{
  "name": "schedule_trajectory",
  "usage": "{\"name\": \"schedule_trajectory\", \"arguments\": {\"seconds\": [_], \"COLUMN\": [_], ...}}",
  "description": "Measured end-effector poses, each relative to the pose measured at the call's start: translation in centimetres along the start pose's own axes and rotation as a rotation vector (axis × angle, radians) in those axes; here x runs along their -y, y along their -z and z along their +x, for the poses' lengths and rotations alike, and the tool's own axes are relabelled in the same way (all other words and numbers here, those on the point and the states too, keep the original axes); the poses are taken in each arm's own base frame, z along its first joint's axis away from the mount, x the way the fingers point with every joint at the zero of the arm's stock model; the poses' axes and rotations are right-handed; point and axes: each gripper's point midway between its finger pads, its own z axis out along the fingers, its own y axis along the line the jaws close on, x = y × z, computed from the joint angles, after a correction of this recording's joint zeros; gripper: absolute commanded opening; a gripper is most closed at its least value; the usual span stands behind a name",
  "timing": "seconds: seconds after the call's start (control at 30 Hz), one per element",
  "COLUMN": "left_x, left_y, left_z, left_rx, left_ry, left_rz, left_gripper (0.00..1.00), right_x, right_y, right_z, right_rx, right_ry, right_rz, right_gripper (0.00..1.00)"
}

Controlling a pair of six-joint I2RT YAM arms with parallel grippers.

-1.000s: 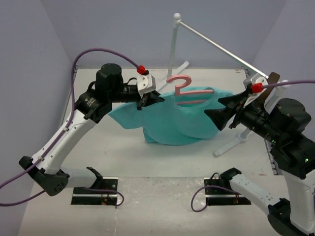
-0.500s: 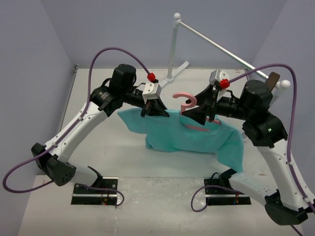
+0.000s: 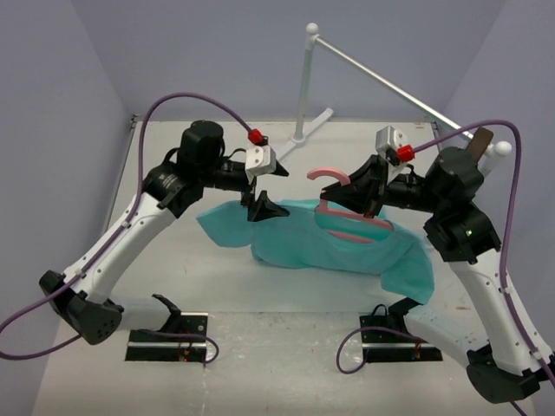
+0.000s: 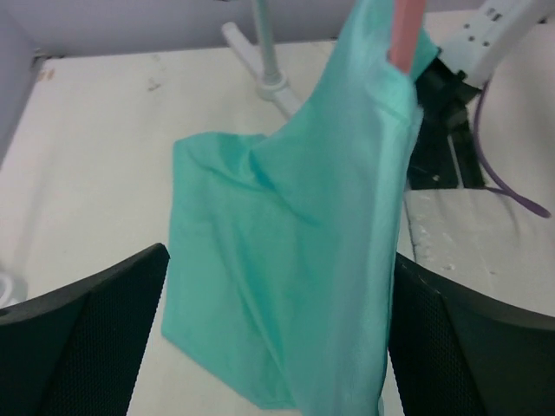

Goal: Place the t-shirt on the hanger

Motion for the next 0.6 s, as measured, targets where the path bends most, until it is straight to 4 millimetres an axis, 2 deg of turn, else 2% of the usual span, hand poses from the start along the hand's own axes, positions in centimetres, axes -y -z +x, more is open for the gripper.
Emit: {"name": "schedule_trajectory", "arguments": {"seconds": [0.13, 0.23, 0.3, 0.33, 0.37, 0.4, 0.5, 0.57, 0.6], "left_x": [-0.8, -0.3, 0.5, 0.9, 1.3, 1.5, 1.2, 0.3, -0.3], "left_y": [3.5, 6.4, 7.9, 8.4, 8.8, 9.1, 9.3, 9.1, 8.9], "left_z": [0.6, 0.6, 0.2, -0.1, -0.3, -0.5, -0.4, 0.3, 0.9], "left_rx": [-0.002, 0.015, 0.036, 0.046, 0.056, 0.062, 0.054, 0.030, 0.012], "left_ry": [-0.010, -0.035, -0.064, -0.076, -0.089, -0.100, -0.102, -0.082, -0.070], "left_rz": [-0.222, -0.357, -0.411, -0.427, -0.438, -0.446, -0.468, -0.486, -0.500], "left_gripper": [1.00, 0.97, 0.87, 0.84, 0.64, 0.39, 0.31, 0.42, 0.41], "right_x": [-0.3, -0.1, 0.0, 0.0, -0.1, -0.1, -0.4, -0.6, -0.7], "right_y": [1.6, 2.8, 3.4, 3.5, 3.6, 3.6, 3.6, 3.7, 3.7], "right_z": [-1.3, -2.0, -2.3, -2.4, -2.4, -2.5, -2.7, -2.9, -3.0], "right_rx": [0.040, 0.061, 0.067, 0.068, 0.067, 0.066, 0.063, 0.062, 0.062], "right_ry": [0.052, 0.086, 0.100, 0.104, 0.104, 0.105, 0.109, 0.116, 0.118], "right_rz": [0.041, 0.082, 0.099, 0.098, 0.093, 0.084, 0.056, 0.041, 0.039], "right_gripper": [0.00, 0.00, 0.00, 0.00, 0.00, 0.00, 0.00, 0.00, 0.00]}}
